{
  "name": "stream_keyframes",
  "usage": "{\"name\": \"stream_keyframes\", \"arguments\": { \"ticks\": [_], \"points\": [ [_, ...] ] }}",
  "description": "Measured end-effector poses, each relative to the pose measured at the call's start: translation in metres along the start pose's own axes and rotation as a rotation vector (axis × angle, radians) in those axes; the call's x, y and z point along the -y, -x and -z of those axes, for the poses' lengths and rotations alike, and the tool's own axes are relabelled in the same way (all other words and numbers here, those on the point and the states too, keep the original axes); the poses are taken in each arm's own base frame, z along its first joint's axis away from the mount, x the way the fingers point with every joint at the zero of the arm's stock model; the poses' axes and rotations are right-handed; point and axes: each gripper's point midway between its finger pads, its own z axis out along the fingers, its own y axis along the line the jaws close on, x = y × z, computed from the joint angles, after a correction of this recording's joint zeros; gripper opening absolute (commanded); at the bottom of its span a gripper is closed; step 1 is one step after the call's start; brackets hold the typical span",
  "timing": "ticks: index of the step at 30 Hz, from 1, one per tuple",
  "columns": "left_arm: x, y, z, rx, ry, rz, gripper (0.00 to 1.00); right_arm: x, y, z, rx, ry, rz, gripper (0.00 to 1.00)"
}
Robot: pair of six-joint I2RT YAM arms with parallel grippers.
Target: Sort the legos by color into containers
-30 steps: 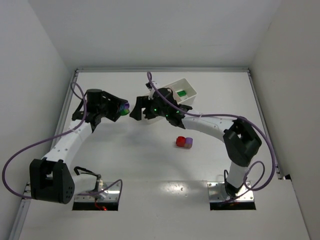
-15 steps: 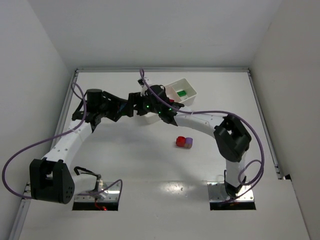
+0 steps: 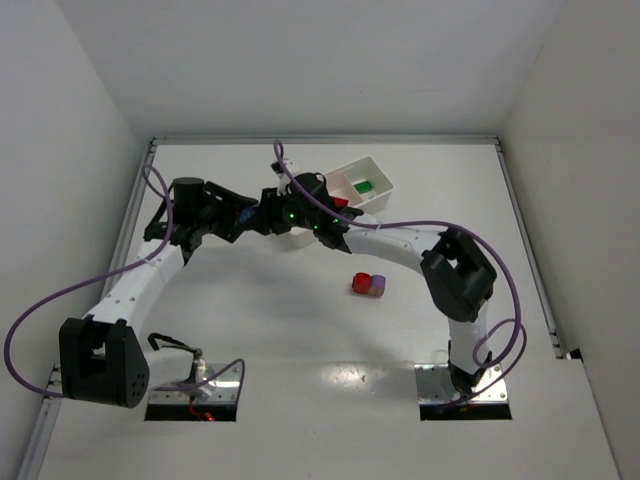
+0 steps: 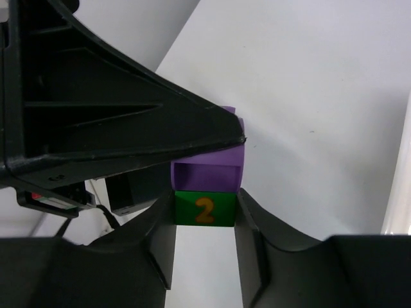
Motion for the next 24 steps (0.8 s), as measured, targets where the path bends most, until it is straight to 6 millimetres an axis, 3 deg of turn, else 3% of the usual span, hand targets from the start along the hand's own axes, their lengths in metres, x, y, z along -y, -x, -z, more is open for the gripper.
{"name": "stream_keyframes", "arguments": {
  "ticks": [4,5,6,10,14,15,18,20,24],
  "points": [
    [0.001,0.001,0.000,0.006,-0.004,-0.002,0.00,0.000,0.000,-0.002,0.001,0.008,-0.002,0.11],
    [0.001,0.002,0.000,0.008,-0.003,-0.002,0.05,-0.001,0.000,-0.002,0.001,0.010,-0.002,0.02],
    [0.001,0.002,0.000,0.010,-0.003,-0.002,0.13,-0.001,0.000,-0.003,0.003,0.011,-0.001,0.00],
    [0.003,0.003,-0.001,0.014,-0.014,-0.012,0.45,-0.001,0.002,-0.003,0.010,0.015,0.006,0.00],
    [0.004,0.003,-0.001,0.016,-0.025,-0.034,0.62,-0.001,0.002,-0.003,0.012,0.017,0.015,0.00],
    [0.004,0.003,-0.001,0.015,-0.027,-0.038,0.74,-0.001,0.003,-0.003,0.012,0.018,0.018,0.00],
    [0.005,0.002,-0.001,0.008,-0.040,-0.070,0.90,-0.002,0.000,-0.002,0.005,0.028,0.035,0.00],
    [0.005,0.000,0.000,0.001,-0.047,-0.100,1.00,-0.002,-0.005,0.001,-0.006,0.038,0.047,0.00],
    [0.006,0.000,0.003,0.001,-0.065,-0.148,1.00,-0.002,-0.013,0.015,-0.026,0.046,0.078,0.00]
  ]
}}
